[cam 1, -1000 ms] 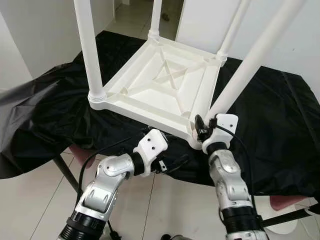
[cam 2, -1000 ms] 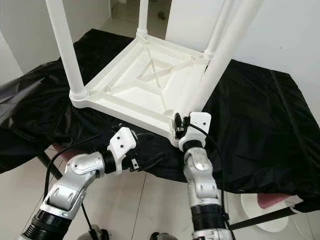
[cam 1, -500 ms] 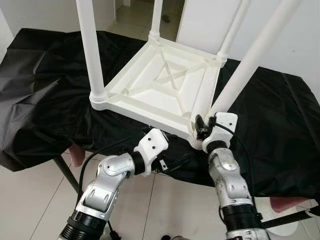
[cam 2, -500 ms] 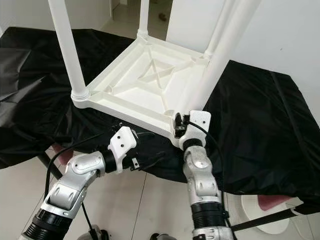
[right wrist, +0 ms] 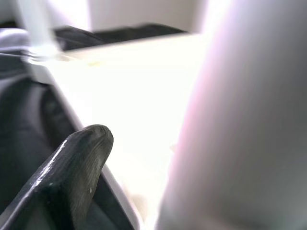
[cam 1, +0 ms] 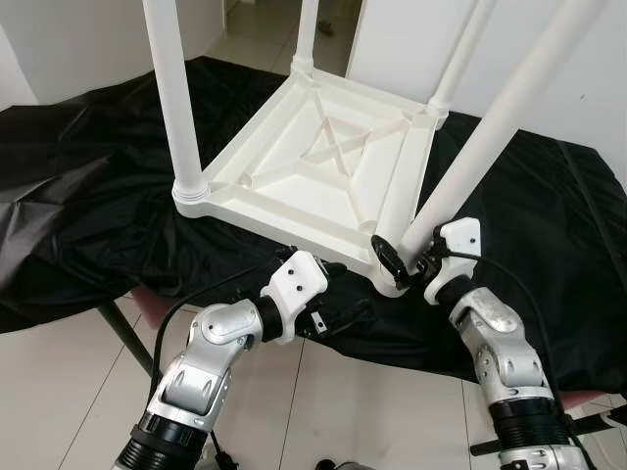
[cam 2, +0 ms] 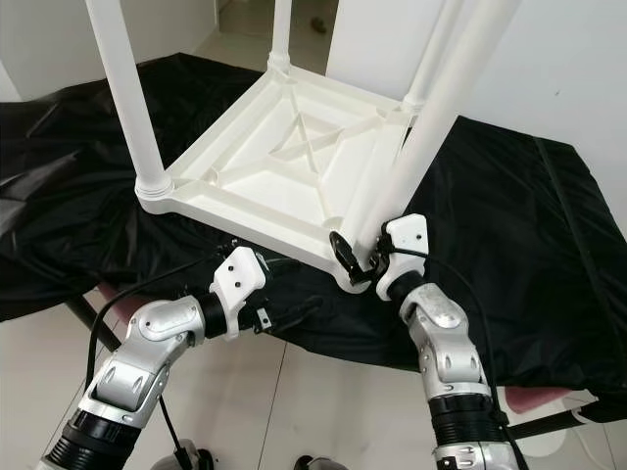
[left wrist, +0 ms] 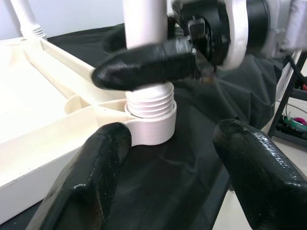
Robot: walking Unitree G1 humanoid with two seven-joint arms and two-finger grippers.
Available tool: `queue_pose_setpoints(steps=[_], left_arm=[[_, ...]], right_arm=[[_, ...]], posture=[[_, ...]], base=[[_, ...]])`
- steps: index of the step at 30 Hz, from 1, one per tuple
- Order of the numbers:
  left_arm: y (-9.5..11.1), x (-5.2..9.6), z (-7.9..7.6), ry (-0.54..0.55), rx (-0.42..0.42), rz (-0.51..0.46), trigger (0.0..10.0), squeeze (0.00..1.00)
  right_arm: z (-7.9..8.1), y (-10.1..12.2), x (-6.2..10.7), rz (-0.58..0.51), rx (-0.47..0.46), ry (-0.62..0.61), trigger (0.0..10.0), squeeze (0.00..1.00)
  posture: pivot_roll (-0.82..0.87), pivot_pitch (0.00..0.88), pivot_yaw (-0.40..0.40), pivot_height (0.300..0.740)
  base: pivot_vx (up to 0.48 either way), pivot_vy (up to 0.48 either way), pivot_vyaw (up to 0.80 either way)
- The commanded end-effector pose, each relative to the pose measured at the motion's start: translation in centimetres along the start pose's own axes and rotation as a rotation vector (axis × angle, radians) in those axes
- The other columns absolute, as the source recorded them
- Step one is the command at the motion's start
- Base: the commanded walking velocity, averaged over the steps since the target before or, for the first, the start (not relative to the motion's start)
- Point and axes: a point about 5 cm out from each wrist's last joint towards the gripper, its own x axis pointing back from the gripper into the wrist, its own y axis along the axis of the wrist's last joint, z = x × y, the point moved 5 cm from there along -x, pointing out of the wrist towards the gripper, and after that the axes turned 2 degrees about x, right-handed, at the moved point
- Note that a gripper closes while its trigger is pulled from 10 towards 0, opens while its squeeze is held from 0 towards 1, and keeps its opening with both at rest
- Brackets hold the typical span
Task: Building children table
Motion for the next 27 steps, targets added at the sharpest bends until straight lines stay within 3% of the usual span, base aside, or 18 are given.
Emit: queue_pose_setpoints(steps=[1,4,5,6,7,8,9,21,27], left_arm=[[0.2,-0.2,0.2,0.065,0.001,-0.009,10.0,0.00],[0.2,-0.2,0.3,0.066,0.000,-0.010,10.0,0.00],[0.3,-0.3,0.4,0.068,-0.001,-0.011,10.0,0.00],[0.3,-0.3,0.4,0.068,-0.001,-0.011,10.0,0.00],[0.3,-0.3,0.5,0.071,-0.002,-0.012,10.0,0.00],[0.3,-0.3,0.5,0.071,-0.002,-0.012,10.0,0.00],[0.4,-0.3,0.6,0.072,-0.002,-0.012,10.0,0.00],[0.4,-0.2,0.6,0.073,-0.001,-0.011,10.0,0.00],[0.5,-0.3,0.5,0.076,0.001,-0.017,10.0,0.00]], right_arm=[[0.4,-0.3,0.0,0.005,-0.009,0.074,10.0,0.00],[0.5,-0.7,-0.1,0.021,-0.003,0.112,9.7,0.00],[0.3,-1.2,-0.1,0.039,-0.003,0.122,4.2,0.00],[0.3,-1.2,-0.1,0.039,-0.003,0.122,4.2,0.00],[0.0,-1.7,-0.1,0.060,0.004,0.126,2.2,0.00],[0.0,-1.7,-0.1,0.060,0.004,0.126,2.2,0.00],[-0.3,-2.1,0.0,0.075,0.015,0.122,0.0,0.00],[-1.3,-2.7,0.9,0.081,-0.042,0.100,0.0,0.00],[-2.1,-3.5,0.7,0.088,-0.048,-0.101,0.0,0.00]], posture=[[0.09,0.081,-0.081,0.740],[0.09,0.084,-0.077,0.740],[0.10,0.088,-0.076,0.740],[0.10,0.088,-0.076,0.740],[0.10,0.089,-0.076,0.740],[0.10,0.089,-0.076,0.740],[0.10,0.090,-0.076,0.740],[0.09,0.105,-0.070,0.740],[0.08,0.112,-0.080,0.740]], base=[[0.000,0.000,0.00],[0.000,0.000,0.00],[0.000,0.000,0.00],[0.000,0.000,0.00],[0.000,0.000,0.00],[0.000,0.000,0.00],[0.000,0.000,0.00],[0.000,0.000,0.00],[0.000,0.000,0.00]])
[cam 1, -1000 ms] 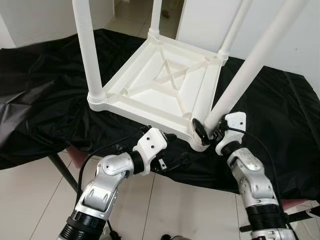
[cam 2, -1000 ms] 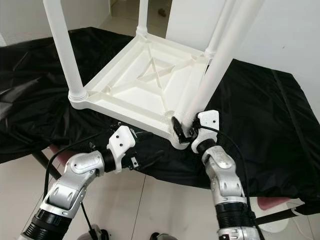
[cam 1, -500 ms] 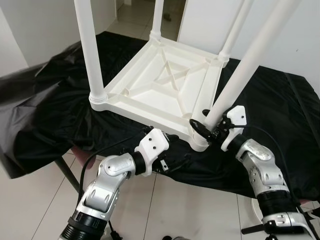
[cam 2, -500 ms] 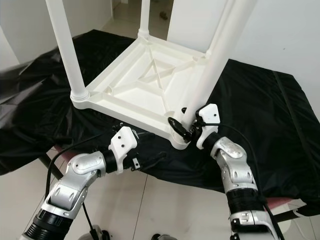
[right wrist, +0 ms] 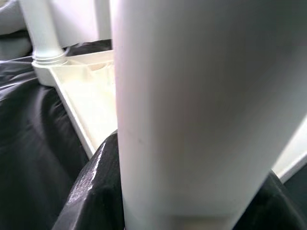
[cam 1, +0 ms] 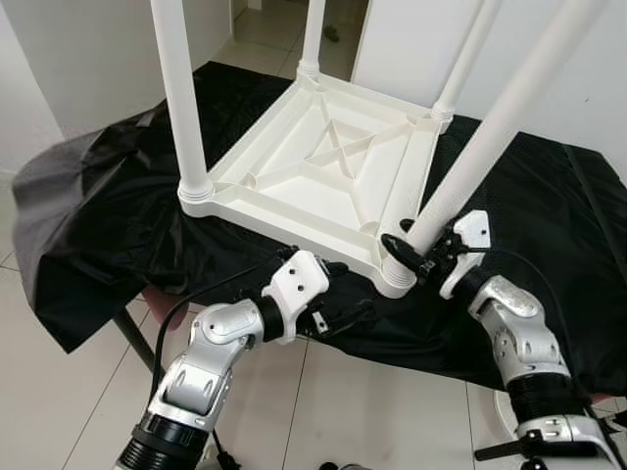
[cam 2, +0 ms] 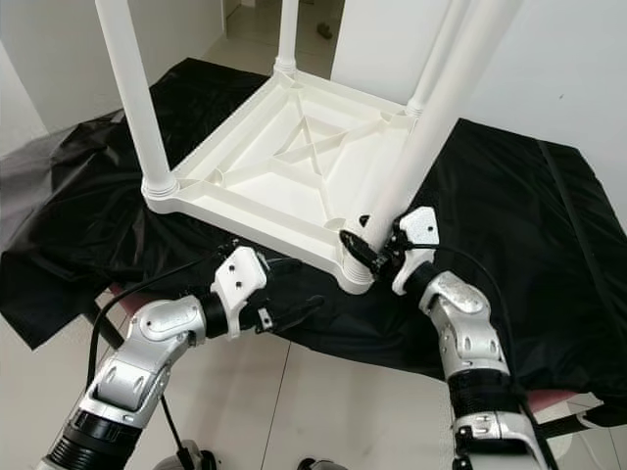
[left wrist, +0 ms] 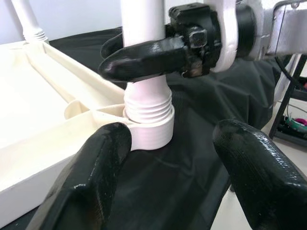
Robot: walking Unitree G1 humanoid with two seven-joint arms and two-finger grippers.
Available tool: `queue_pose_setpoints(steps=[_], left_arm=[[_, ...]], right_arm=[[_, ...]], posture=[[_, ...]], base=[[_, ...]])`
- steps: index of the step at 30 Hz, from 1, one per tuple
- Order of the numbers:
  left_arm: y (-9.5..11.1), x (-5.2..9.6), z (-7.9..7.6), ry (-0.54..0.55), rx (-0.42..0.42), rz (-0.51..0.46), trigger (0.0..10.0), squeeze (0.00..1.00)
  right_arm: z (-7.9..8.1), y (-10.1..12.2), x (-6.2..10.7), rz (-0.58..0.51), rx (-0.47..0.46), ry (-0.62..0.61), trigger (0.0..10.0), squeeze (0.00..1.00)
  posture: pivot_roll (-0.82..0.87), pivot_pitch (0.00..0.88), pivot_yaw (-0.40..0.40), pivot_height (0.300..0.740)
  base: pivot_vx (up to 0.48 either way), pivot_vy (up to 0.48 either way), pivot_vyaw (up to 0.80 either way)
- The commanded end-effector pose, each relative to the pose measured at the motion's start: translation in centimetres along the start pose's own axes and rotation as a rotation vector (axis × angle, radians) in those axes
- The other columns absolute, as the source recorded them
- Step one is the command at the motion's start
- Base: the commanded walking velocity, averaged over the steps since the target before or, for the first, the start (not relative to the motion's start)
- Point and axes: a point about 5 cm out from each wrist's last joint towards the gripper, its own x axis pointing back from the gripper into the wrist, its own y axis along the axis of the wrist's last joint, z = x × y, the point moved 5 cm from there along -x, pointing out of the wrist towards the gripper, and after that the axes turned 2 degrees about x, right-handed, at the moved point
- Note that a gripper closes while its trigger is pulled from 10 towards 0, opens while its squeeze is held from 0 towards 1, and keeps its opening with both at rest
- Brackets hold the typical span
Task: Building children table
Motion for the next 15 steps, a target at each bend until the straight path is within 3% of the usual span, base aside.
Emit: queue_pose_setpoints(steps=[1,7,11,15], left_arm=[[0.28,-0.27,0.44,0.074,-0.002,-0.008,10.0,0.00],[0.18,-0.33,0.29,0.074,0.002,-0.006,10.0,0.00],[0.14,-0.42,0.20,0.072,0.005,-0.008,10.0,0.00],[0.26,-0.39,0.45,0.082,0.006,-0.012,10.0,0.00]], right_arm=[[-0.59,-2.57,0.65,0.092,-0.040,-0.125,0.0,0.00],[-0.65,-2.94,0.73,0.098,-0.065,-0.219,0.0,0.00],[-0.90,-2.64,1.17,0.081,-0.112,-0.438,0.0,0.00],[-0.51,-2.23,1.38,0.065,-0.139,-0.546,0.0,0.00]], posture=[[0.08,0.112,-0.082,0.740],[0.07,0.117,-0.084,0.740],[0.06,0.123,-0.099,0.740],[0.06,0.123,-0.099,0.740]], base=[[0.000,0.000,0.00],[0.000,0.000,0.00],[0.000,0.000,0.00],[0.000,0.000,0.00]])
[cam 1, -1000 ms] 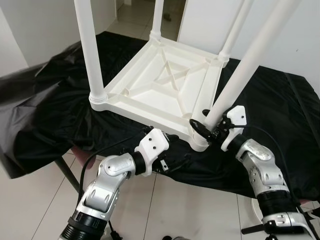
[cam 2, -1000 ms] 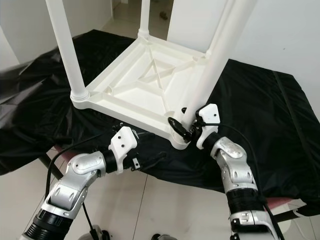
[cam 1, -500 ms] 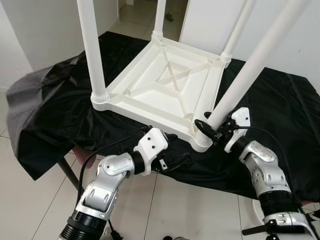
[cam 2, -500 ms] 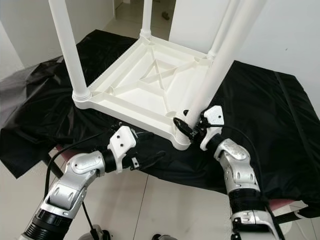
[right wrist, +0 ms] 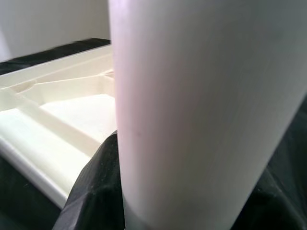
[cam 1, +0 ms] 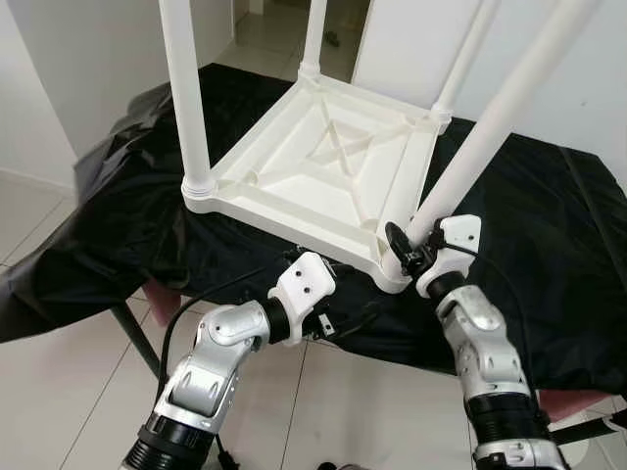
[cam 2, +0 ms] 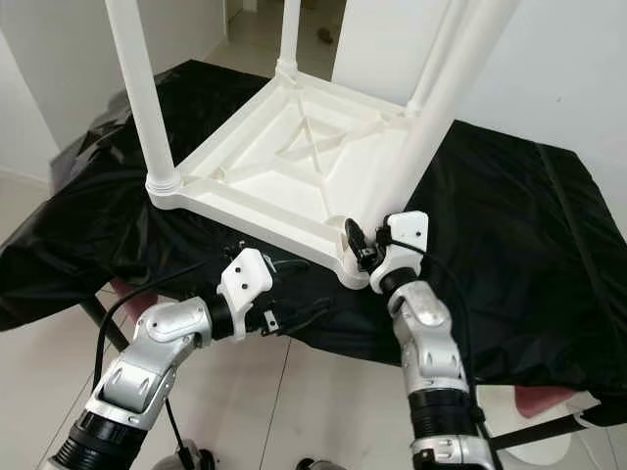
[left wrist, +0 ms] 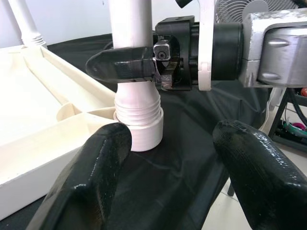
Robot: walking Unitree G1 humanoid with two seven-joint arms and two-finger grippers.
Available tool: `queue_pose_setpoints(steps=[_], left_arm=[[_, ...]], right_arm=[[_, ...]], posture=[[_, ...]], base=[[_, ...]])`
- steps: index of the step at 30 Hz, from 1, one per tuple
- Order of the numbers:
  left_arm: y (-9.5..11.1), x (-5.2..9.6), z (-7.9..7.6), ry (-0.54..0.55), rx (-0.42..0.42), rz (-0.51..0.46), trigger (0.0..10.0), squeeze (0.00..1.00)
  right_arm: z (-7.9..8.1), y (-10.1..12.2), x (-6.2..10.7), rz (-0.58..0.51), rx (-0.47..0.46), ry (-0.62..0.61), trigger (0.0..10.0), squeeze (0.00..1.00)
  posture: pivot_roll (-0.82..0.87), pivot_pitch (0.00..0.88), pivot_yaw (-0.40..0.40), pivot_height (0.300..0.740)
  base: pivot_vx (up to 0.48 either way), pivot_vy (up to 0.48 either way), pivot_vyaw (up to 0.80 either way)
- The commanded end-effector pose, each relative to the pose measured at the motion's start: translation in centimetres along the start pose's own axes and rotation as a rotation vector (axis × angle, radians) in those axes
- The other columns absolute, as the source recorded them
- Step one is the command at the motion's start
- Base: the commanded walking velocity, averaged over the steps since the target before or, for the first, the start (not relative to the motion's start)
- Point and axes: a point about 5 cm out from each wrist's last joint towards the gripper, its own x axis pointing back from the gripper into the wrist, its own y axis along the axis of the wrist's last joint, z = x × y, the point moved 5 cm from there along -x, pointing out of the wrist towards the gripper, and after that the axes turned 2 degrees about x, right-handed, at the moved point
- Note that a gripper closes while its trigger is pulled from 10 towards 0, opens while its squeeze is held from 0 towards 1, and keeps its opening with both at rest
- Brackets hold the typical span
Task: Building children table
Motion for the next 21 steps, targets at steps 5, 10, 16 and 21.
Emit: queue_pose_setpoints(steps=[5,10,16,21], left_arm=[[0.1,-0.1,0.8,0.089,0.000,-0.003,10.0,0.00],[0.1,-0.2,0.6,0.078,0.000,-0.004,10.0,0.00],[0.2,0.0,0.7,0.079,-0.003,-0.003,10.0,0.00],[0.2,0.0,0.6,0.081,-0.003,-0.002,10.0,0.00]], right_arm=[[-0.5,-2.0,1.0,0.080,-0.047,-0.158,0.0,0.00],[0.0,-1.9,1.0,0.072,-0.051,-0.161,0.0,0.00],[-1.4,-1.6,1.2,0.085,-0.020,-0.202,10.0,0.00],[-1.6,-1.5,1.3,0.084,-0.023,-0.188,10.0,1.00]], posture=[[0.05,0.121,-0.093,0.740],[0.05,0.119,-0.086,0.740],[0.07,0.120,-0.088,0.740],[0.08,0.117,-0.094,0.740]], base=[[0.000,0.000,0.00],[0.000,0.000,0.00],[0.000,0.000,0.00],[0.000,0.000,0.00]])
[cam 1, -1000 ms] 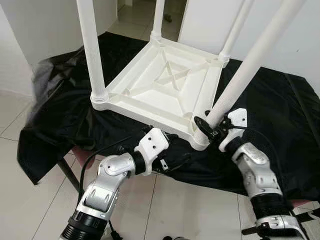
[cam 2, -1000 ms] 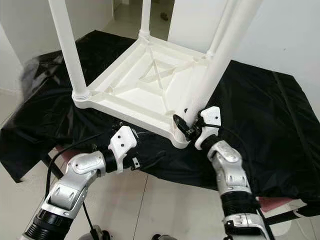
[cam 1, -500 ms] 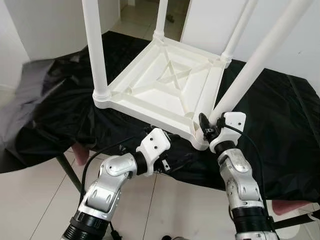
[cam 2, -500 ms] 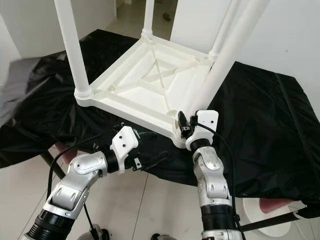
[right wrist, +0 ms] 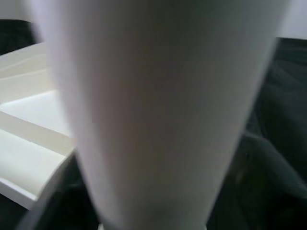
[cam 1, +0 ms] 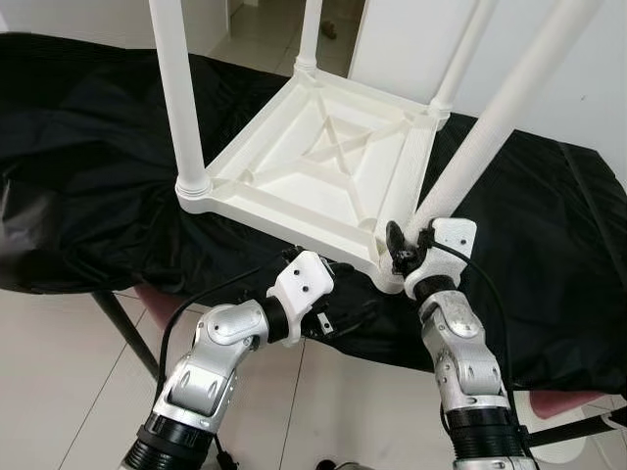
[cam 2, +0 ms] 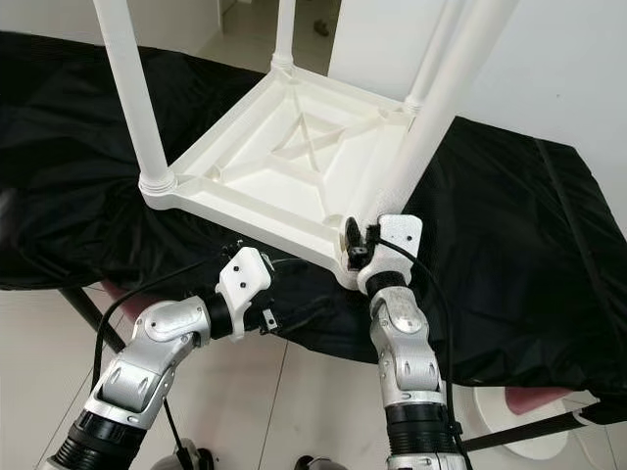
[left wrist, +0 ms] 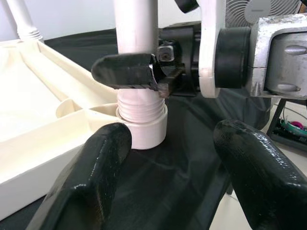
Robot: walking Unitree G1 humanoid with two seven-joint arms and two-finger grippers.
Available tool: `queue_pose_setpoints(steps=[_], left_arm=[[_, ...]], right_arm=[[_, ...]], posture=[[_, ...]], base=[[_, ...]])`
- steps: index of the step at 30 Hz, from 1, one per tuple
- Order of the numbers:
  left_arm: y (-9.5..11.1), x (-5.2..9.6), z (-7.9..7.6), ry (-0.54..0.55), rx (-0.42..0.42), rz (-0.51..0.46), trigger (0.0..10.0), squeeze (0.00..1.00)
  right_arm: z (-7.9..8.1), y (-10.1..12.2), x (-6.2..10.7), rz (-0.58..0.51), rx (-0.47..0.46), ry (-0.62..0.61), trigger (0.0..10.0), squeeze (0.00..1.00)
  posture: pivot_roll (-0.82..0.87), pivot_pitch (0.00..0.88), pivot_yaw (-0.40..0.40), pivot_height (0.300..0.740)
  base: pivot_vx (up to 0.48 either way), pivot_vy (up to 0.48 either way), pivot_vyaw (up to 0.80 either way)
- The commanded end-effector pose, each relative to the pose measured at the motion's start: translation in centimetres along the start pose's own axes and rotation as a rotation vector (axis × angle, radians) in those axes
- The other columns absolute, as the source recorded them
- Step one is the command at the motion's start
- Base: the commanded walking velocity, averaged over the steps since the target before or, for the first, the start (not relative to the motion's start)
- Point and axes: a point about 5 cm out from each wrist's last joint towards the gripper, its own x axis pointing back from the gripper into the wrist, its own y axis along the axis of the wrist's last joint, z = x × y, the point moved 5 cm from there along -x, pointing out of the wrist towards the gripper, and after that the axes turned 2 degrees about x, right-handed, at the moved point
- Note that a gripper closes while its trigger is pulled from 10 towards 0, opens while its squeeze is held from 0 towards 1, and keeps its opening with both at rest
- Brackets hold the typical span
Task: Building children table
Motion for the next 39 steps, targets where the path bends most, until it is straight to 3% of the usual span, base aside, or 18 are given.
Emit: queue_pose_setpoints(steps=[1,7,9,10,11,14,16,19,29,39], left_arm=[[0.2,0.0,0.6,0.078,-0.002,-0.002,10.0,0.00],[0.0,0.1,0.5,0.082,-0.003,0.002,10.0,0.00],[0.0,0.1,0.5,0.082,-0.004,0.004,10.0,0.00],[0.0,0.1,0.5,0.082,-0.004,0.004,10.0,0.00],[0.0,0.1,0.5,0.081,-0.005,0.004,10.0,0.00],[0.0,0.1,0.5,0.081,-0.005,0.004,10.0,0.00],[0.0,0.1,0.5,0.078,-0.008,0.003,10.0,0.00],[0.1,0.0,0.6,0.077,-0.013,0.002,10.0,0.00],[0.2,0.0,0.7,0.079,-0.017,-0.001,10.0,0.00],[0.3,0.1,0.9,0.085,-0.017,-0.001,10.0,0.00]], right_arm=[[-1.5,-1.2,0.4,0.050,-0.003,-0.043,10.0,1.00],[-1.0,-1.3,0.4,0.058,-0.021,0.049,10.0,1.00],[-0.4,-1.1,0.4,0.069,0.001,0.175,10.0,1.00],[-0.4,-1.1,0.4,0.069,0.001,0.175,10.0,1.00],[0.3,-1.1,0.6,0.081,0.021,0.284,10.0,0.00],[0.3,-1.1,0.6,0.081,0.021,0.284,10.0,0.00],[1.4,-0.9,1.3,0.082,0.068,0.482,10.0,0.00],[1.8,-0.7,1.8,0.072,0.104,0.624,10.0,0.00],[1.0,-0.7,0.9,0.072,0.176,0.740,10.0,0.00],[0.3,-0.9,-0.3,0.087,0.199,0.771,10.0,0.00]], posture=[[0.08,0.117,-0.094,0.740],[0.09,0.107,-0.100,0.740],[0.09,0.100,-0.100,0.740],[0.09,0.100,-0.100,0.740],[0.09,0.097,-0.100,0.740],[0.09,0.097,-0.100,0.740],[0.09,0.088,-0.096,0.740],[0.09,0.085,-0.097,0.740],[0.10,0.086,-0.088,0.740],[0.11,0.098,-0.082,0.740]], base=[[0.000,0.000,0.00],[0.000,0.000,0.00],[0.000,0.000,0.00],[0.000,0.000,0.00],[0.000,0.000,0.00],[0.000,0.000,0.00],[0.000,0.000,0.00],[0.000,0.000,0.00],[0.000,0.000,0.00],[0.000,0.000,0.00]])
